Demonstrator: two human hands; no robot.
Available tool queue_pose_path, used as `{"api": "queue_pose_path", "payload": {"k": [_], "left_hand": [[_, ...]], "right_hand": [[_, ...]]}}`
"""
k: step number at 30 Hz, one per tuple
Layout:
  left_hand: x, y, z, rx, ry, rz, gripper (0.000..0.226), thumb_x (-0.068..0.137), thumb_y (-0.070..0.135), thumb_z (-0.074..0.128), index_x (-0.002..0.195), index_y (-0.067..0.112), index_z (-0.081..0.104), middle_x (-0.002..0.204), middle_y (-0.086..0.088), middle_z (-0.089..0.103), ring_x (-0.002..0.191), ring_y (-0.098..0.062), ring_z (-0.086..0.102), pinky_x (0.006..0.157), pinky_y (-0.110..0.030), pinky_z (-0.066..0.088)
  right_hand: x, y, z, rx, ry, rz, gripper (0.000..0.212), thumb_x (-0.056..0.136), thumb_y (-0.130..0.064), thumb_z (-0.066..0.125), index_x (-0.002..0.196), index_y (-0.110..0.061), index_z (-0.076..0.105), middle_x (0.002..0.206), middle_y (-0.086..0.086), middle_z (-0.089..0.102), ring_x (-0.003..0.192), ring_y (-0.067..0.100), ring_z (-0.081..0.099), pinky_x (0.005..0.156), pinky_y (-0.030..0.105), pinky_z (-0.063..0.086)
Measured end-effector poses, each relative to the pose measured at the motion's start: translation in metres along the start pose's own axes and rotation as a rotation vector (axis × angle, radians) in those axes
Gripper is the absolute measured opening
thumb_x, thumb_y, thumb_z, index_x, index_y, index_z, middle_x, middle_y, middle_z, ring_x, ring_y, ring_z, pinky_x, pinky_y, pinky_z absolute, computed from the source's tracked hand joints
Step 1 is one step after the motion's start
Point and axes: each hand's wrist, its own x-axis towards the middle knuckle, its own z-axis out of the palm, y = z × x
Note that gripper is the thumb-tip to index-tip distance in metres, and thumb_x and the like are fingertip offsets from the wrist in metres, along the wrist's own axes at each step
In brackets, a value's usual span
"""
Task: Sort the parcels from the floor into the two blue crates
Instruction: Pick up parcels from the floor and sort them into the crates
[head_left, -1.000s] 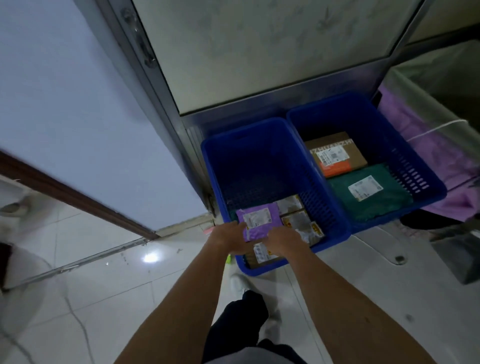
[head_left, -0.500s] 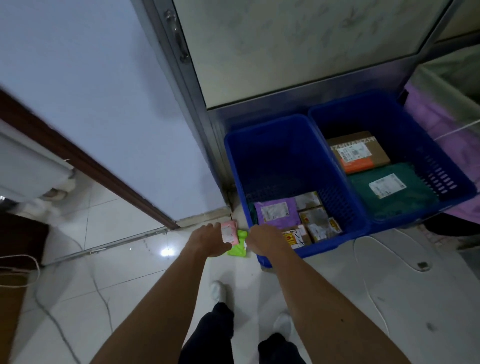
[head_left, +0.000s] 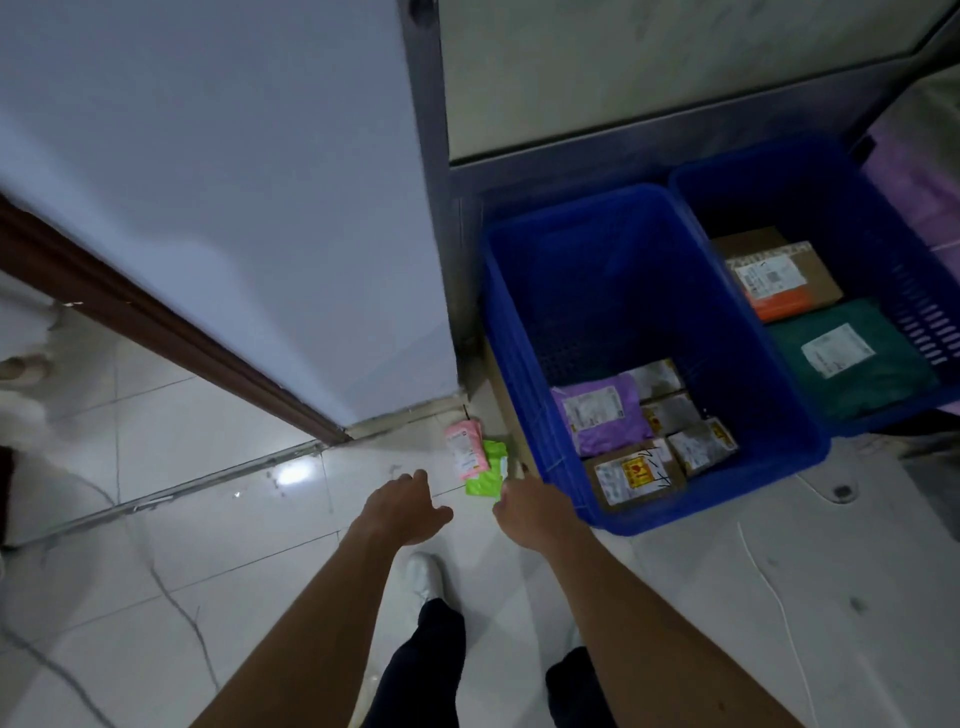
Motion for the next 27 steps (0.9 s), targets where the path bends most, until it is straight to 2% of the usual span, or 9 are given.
{"api": "queue_pose_path", "payload": {"k": [3, 6, 10, 13, 19, 22, 27], "left_hand": [[0.03, -0.033, 0.005, -0.03, -0.029, 0.009, 0.07, 0.093, 0.053, 0.052, 0.146, 0.009, 0.038, 0.141, -0.012, 0.053, 0.127, -0.028, 0.054, 0.1, -0.038, 0.044], [0.061, -0.054, 0.015, -0.065, -0.06, 0.013, 0.07, 0.093, 0.052, 0.052, 0.148, 0.012, 0.037, 0.143, -0.01, 0.052, 0.129, -0.027, 0.052, 0.101, -0.037, 0.042], [0.108, -0.067, 0.044, -0.143, -0.109, 0.023, 0.068, 0.094, 0.051, 0.051, 0.152, 0.019, 0.034, 0.148, -0.006, 0.05, 0.134, -0.025, 0.049, 0.104, -0.035, 0.04], [0.149, -0.071, 0.079, -0.238, -0.139, 0.019, 0.065, 0.095, 0.049, 0.051, 0.151, 0.022, 0.036, 0.15, -0.004, 0.048, 0.136, -0.024, 0.047, 0.108, -0.033, 0.038], [0.248, -0.08, 0.166, -0.321, -0.214, -0.019, 0.063, 0.096, 0.045, 0.05, 0.153, 0.025, 0.033, 0.148, 0.001, 0.052, 0.135, -0.022, 0.049, 0.109, -0.031, 0.039], [0.302, -0.081, 0.201, -0.419, -0.219, -0.074, 0.06, 0.095, 0.046, 0.05, 0.15, 0.028, 0.036, 0.142, -0.001, 0.058, 0.125, -0.022, 0.057, 0.107, -0.033, 0.043], [0.396, -0.082, 0.252, -0.522, -0.19, -0.07, 0.057, 0.097, 0.039, 0.049, 0.152, 0.027, 0.037, 0.148, -0.003, 0.052, 0.136, -0.025, 0.048, 0.112, -0.035, 0.038]], "right_hand": [[0.024, -0.015, 0.019, 0.043, -0.011, 0.068, 0.035, 0.096, -0.034, 0.041, 0.118, -0.015, 0.061, 0.131, 0.011, 0.06, 0.107, 0.031, 0.062, 0.089, 0.038, 0.05], [0.051, -0.021, 0.038, 0.085, -0.054, 0.12, 0.038, 0.097, -0.033, 0.041, 0.127, -0.016, 0.057, 0.128, 0.009, 0.061, 0.111, 0.029, 0.06, 0.091, 0.039, 0.049], [0.098, -0.009, 0.077, 0.12, -0.085, 0.186, 0.044, 0.101, -0.035, 0.04, 0.141, -0.017, 0.047, 0.135, 0.01, 0.056, 0.121, 0.03, 0.056, 0.095, 0.038, 0.046], [0.139, 0.008, 0.113, 0.121, -0.123, 0.219, 0.045, 0.101, -0.033, 0.039, 0.144, -0.019, 0.044, 0.137, 0.009, 0.055, 0.123, 0.029, 0.055, 0.092, 0.035, 0.044], [0.235, 0.053, 0.196, 0.026, -0.204, 0.225, 0.042, 0.099, -0.031, 0.039, 0.137, -0.017, 0.049, 0.134, 0.009, 0.057, 0.122, 0.03, 0.056, 0.096, 0.038, 0.046], [0.289, 0.071, 0.231, 0.047, -0.201, 0.264, 0.04, 0.097, -0.032, 0.042, 0.134, -0.018, 0.052, 0.134, 0.008, 0.058, 0.121, 0.029, 0.056, 0.096, 0.036, 0.046], [0.381, 0.097, 0.284, 0.036, -0.172, 0.272, 0.042, 0.099, -0.036, 0.046, 0.135, -0.015, 0.052, 0.135, 0.011, 0.06, 0.124, 0.032, 0.056, 0.095, 0.035, 0.046]]}}
